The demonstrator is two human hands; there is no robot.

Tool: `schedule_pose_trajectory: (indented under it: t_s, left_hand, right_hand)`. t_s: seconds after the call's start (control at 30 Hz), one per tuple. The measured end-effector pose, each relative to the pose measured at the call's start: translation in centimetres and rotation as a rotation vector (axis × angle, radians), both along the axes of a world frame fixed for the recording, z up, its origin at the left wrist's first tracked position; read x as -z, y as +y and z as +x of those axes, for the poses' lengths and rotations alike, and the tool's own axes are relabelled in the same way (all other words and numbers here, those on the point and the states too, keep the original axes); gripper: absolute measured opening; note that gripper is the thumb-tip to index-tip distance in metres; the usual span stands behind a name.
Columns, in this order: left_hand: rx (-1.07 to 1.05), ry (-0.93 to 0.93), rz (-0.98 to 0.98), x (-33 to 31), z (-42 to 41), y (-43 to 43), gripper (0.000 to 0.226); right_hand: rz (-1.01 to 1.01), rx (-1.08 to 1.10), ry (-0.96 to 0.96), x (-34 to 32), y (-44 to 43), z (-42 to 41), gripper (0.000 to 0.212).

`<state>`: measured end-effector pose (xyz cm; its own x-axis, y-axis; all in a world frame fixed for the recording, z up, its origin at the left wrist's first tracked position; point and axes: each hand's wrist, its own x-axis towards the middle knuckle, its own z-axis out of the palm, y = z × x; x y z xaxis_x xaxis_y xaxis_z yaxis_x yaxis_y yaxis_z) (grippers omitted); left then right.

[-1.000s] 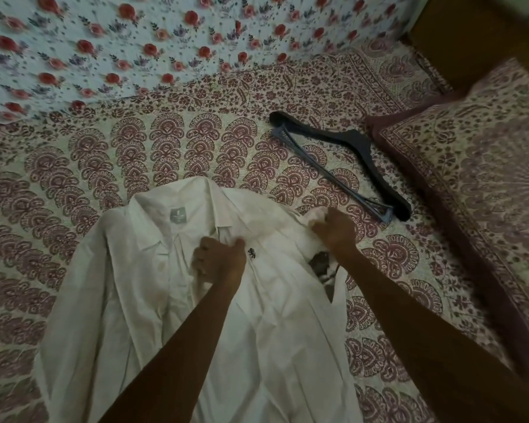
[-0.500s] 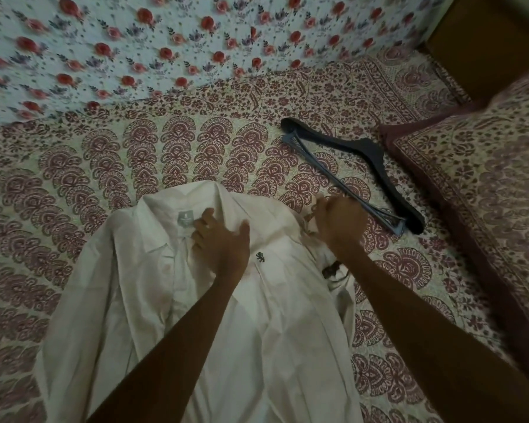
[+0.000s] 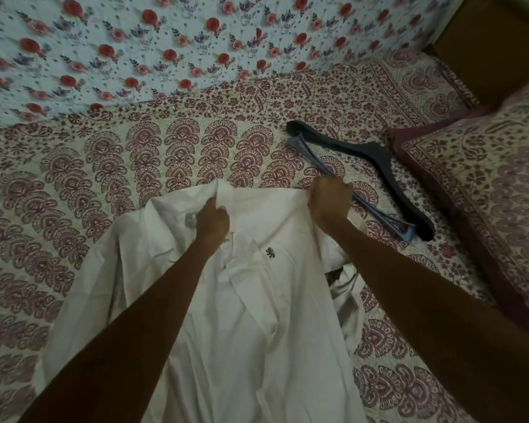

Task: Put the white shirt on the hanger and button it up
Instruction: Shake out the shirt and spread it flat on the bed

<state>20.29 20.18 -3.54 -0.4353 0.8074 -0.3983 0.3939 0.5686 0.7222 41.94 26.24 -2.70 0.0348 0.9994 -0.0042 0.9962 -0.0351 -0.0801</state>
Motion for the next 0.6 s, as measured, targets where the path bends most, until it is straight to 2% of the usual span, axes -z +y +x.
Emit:
schedule_pose_trajectory:
  t_s: [0.1,0.2,0.3,0.33,0.4,0.5,0.6]
  left_hand:
    - [-0.028,0.059,0.012,0.6,-0.2,0.0,0.032]
    - [-0.205,0.07,0.117,0.6,0.0,-0.7,0.028]
    - [-0.335,0.203,0.145,0.2,1.9,-3.6,0.044]
    - [-0.357,0.215,0.108,0.0,2.8,-5.0,0.051]
    - [-0.376,0.105,-0.073,0.0,5.1,-8.0,0.067]
    - [-0.278,-0.066,-0.365,0.7,7.7,-12.0,0.095]
    - [-0.208,-0.066,-0.433,0.8,9.3,-14.3,0.082]
  right_hand:
    - [-0.048,-0.039,0.029,1.7,-0.2,0.2,0.019]
    - [0.078,0.179,0.154,0.9,-2.7,0.4,0.027]
    - [0.033,0.43,0.255,-0.2,-8.5,1.2,0.054]
    - [-0.021,0.482,0.268,-0.2,-10.5,1.5,0.064]
    - [-0.133,0.546,0.264,0.1,-14.1,2.3,0.079]
    - [-0.21,0.675,0.251,0.2,-17.6,3.5,0.089]
    - [-0.34,0.799,0.322,0.0,-20.1,5.2,0.082]
